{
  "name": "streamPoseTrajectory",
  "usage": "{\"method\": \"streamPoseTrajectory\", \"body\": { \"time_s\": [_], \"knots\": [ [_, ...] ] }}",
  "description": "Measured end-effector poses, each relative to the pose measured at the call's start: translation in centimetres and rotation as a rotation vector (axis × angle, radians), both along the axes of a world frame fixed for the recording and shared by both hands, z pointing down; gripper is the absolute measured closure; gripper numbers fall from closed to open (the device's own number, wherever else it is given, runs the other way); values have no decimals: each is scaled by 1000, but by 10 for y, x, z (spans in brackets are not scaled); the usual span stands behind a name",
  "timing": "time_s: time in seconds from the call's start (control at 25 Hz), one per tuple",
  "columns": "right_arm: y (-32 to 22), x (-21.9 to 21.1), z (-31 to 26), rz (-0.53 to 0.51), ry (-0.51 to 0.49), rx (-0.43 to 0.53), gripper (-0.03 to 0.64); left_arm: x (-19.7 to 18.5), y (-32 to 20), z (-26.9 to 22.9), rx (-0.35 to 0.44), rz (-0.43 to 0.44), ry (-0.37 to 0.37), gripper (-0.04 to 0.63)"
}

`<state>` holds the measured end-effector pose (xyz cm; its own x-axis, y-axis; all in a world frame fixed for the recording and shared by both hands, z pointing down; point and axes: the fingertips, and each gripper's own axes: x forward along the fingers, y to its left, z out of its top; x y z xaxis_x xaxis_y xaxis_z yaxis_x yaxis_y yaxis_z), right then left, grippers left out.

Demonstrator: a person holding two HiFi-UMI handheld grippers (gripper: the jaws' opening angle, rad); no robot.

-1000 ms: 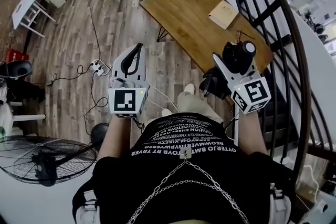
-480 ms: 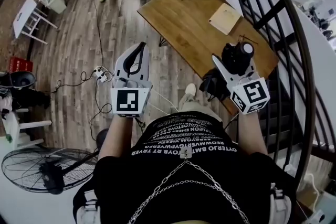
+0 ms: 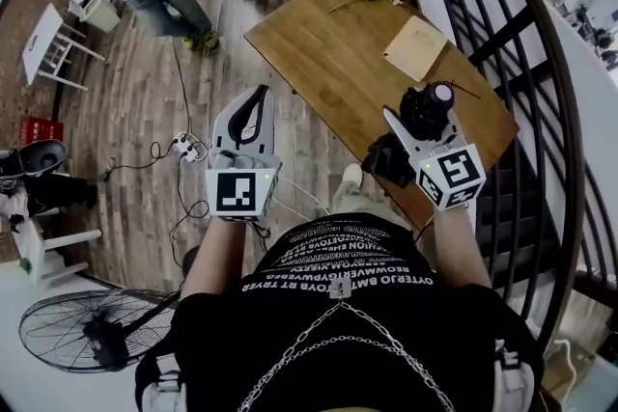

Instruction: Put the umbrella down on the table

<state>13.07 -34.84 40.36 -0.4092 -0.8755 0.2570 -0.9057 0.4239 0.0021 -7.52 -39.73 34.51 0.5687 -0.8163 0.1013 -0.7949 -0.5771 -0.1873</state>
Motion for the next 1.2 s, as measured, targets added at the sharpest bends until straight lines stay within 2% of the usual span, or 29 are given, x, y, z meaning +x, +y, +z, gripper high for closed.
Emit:
{"method": "streamPoseTrajectory", "body": {
  "time_s": [0.44,1.2],
  "knots": [
    [-52,28,95,25,-50,-181,377,57,-34,43,-42,77,-4,565],
    [-58,62,297,96,-72,-562,376,120,-52,96,-131,144,-52,565]
  ]
}}
